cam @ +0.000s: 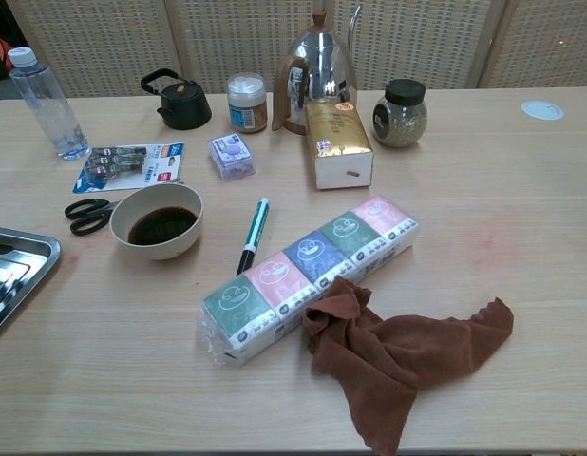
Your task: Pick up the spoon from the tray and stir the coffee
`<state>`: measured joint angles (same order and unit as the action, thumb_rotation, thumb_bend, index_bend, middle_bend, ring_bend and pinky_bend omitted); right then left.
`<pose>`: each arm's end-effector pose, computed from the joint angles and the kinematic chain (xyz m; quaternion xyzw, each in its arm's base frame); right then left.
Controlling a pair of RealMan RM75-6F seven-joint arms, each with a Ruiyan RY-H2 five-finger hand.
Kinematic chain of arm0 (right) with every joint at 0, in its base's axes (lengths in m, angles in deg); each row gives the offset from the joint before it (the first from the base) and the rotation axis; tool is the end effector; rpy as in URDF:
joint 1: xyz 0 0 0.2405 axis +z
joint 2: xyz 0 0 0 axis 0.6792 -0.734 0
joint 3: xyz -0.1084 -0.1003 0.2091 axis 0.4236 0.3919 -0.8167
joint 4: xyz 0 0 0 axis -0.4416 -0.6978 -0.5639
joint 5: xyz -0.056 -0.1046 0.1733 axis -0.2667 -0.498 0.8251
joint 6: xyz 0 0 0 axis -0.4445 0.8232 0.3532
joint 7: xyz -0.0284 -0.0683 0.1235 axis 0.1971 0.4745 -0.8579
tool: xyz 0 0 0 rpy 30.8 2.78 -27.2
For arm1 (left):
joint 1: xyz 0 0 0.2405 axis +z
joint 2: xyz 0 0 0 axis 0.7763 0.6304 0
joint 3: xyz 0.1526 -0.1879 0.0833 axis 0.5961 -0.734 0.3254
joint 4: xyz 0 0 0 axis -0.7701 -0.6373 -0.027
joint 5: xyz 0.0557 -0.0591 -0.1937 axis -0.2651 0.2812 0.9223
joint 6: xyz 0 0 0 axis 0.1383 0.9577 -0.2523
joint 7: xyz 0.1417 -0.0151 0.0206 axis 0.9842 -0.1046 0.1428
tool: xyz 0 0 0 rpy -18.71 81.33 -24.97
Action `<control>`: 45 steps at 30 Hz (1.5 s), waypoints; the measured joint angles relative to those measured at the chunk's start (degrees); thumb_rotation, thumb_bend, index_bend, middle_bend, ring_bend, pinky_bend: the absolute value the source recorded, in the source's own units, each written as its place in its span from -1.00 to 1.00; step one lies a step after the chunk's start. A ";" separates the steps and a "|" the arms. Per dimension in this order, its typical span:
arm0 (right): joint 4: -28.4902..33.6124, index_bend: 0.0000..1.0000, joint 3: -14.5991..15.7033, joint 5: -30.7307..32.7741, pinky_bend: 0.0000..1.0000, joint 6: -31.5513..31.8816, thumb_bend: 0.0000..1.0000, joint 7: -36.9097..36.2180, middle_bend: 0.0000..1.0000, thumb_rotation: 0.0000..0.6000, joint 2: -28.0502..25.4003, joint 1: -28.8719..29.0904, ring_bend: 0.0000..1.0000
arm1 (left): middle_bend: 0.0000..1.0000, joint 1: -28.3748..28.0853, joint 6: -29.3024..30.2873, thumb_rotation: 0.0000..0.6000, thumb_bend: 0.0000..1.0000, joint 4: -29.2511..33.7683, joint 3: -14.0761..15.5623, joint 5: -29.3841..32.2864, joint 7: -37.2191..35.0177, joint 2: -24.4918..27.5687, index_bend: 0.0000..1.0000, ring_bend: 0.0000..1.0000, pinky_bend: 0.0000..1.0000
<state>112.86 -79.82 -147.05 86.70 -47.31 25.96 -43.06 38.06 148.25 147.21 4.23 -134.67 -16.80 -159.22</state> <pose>-0.2768 -0.1496 0.1690 0.5833 -0.3725 0.4229 0.5849 -0.3587 0.1932 0.0085 -0.7283 -0.4248 -0.2710 0.4644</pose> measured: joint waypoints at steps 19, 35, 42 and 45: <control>0.07 -1.00 -0.10 0.44 -1.00 -0.37 -1.00 -0.47 -1.00 1.00 -0.19 0.10 -1.00 | -1.00 -0.02 1.04 1.00 -0.21 -0.87 0.13 -0.17 -1.46 -0.58 0.16 -1.00 -1.00; 0.20 -1.00 -0.04 0.45 -1.00 -0.52 -1.00 -0.93 -1.00 1.00 -0.39 0.13 -1.00 | -1.00 0.69 5.50 1.00 -0.19 1.41 0.11 -1.54 -1.92 0.97 0.22 -1.00 -1.00; 0.26 -1.00 0.10 0.36 -1.00 -0.64 -1.00 -0.91 -1.00 1.00 -0.40 0.13 -1.00 | -1.00 1.22 8.87 1.00 -0.19 6.66 0.15 -2.85 -3.62 4.37 0.22 -1.00 -1.00; 0.19 -1.00 0.16 0.34 -1.00 -0.76 -1.00 -0.76 -1.00 1.00 -0.31 0.15 -1.00 | -1.00 1.32 10.49 1.00 -0.20 8.69 0.05 -3.55 -5.13 5.67 0.22 -1.00 -1.00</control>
<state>113.05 -79.66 -146.71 85.95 -48.07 25.65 -42.91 39.38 158.74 155.90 4.28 -138.23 -21.93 -153.56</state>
